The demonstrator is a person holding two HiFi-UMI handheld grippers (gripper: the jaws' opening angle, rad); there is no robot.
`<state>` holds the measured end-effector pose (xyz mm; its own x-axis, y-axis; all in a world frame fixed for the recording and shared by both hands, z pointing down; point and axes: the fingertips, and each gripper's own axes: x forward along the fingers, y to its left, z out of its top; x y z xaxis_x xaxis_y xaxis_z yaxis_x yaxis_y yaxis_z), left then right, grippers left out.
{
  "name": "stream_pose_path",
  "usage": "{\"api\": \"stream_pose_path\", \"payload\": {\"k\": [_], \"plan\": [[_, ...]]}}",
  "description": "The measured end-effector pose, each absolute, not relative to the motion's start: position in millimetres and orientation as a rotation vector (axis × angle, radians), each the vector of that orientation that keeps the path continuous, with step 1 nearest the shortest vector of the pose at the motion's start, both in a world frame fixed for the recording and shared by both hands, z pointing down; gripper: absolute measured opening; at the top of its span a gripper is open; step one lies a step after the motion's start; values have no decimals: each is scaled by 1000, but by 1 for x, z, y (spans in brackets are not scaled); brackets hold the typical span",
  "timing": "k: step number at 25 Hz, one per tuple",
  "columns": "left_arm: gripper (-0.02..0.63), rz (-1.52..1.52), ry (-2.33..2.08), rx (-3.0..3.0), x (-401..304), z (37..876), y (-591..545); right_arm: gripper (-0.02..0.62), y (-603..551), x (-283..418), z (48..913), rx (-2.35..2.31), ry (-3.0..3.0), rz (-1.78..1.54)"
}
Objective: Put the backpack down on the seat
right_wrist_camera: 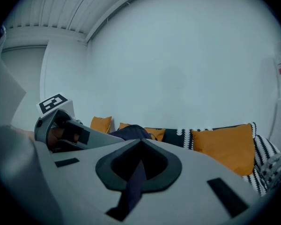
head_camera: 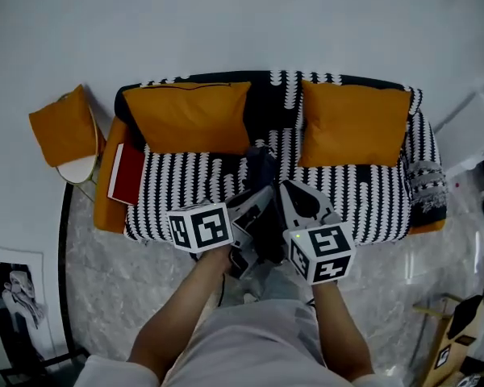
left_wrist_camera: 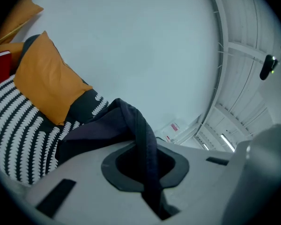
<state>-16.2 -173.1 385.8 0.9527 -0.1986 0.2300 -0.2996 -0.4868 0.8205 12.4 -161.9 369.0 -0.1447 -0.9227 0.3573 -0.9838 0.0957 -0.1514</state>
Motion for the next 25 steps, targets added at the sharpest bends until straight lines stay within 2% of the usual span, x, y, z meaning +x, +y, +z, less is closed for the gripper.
{"api": "stream_pose_path", "payload": {"k": [12, 25], "plan": [[20, 399, -189, 2208, 73, 433, -244, 2, -231, 96, 412, 1935, -2167, 698], [20, 663, 0, 2319, 132, 485, -302, 2, -284, 149, 450, 1944, -2153, 756]]}}
